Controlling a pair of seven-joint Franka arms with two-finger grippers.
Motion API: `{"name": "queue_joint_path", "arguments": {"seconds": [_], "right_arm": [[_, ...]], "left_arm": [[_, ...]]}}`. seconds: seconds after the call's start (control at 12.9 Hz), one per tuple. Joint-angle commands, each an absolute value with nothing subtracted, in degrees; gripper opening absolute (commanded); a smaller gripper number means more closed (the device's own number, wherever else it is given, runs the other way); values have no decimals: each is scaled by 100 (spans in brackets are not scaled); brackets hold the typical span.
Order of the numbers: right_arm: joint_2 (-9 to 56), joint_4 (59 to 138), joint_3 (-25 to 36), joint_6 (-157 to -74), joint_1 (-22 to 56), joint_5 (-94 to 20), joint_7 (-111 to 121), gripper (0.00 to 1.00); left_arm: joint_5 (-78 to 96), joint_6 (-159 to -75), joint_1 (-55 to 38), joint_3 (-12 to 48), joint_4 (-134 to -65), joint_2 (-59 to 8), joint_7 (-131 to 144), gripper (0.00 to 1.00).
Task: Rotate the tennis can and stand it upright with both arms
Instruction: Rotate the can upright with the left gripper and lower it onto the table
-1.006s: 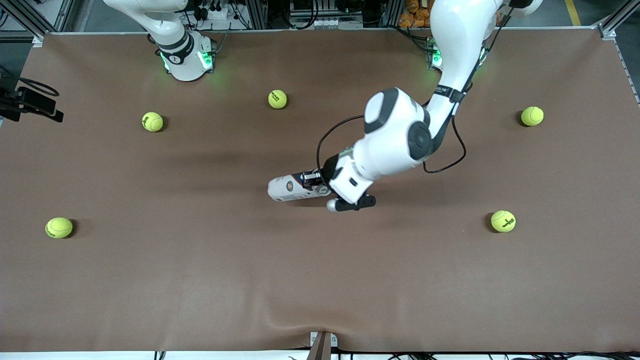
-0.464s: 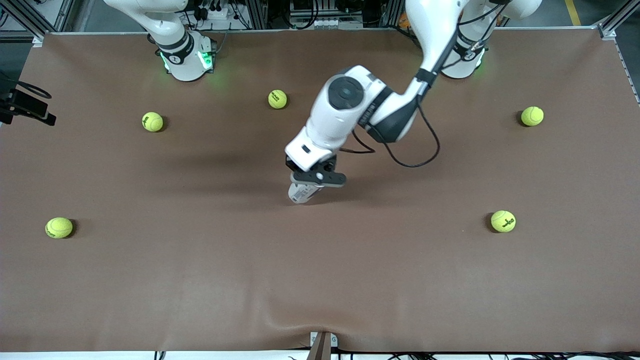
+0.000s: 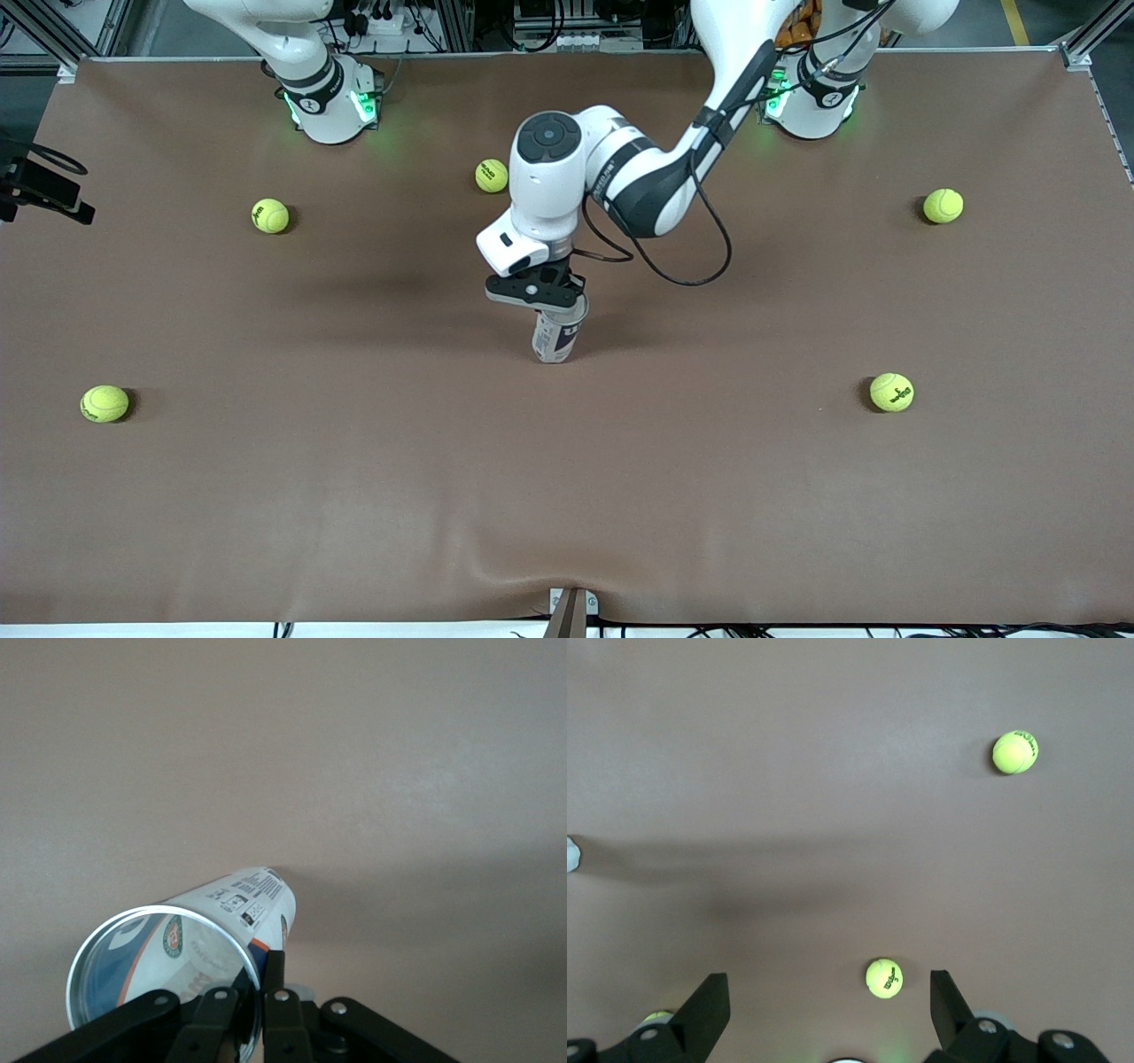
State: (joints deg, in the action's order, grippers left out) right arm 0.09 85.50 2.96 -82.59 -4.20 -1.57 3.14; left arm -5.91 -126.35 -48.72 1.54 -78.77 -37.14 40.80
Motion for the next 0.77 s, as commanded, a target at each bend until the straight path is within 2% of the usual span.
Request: {"name": "queue_joint_path", "arguments": {"seconds": [0.0, 0.46, 0.7], "right_arm": [[-70, 8596, 220, -8323, -457, -70, 325, 100], [-62, 8587, 229, -8376, -378, -62, 325, 100], [-62, 8587, 229, -8376, -378, -62, 325, 100]], "left_arm": [[-782, -12498, -4913, 79, -7770, -3797, 4096, 100], [-738, -12200, -4869, -25, -7437, -3350, 4104, 100], [-765, -11613, -4721, -228, -7453, -2814, 4043, 100]]}}
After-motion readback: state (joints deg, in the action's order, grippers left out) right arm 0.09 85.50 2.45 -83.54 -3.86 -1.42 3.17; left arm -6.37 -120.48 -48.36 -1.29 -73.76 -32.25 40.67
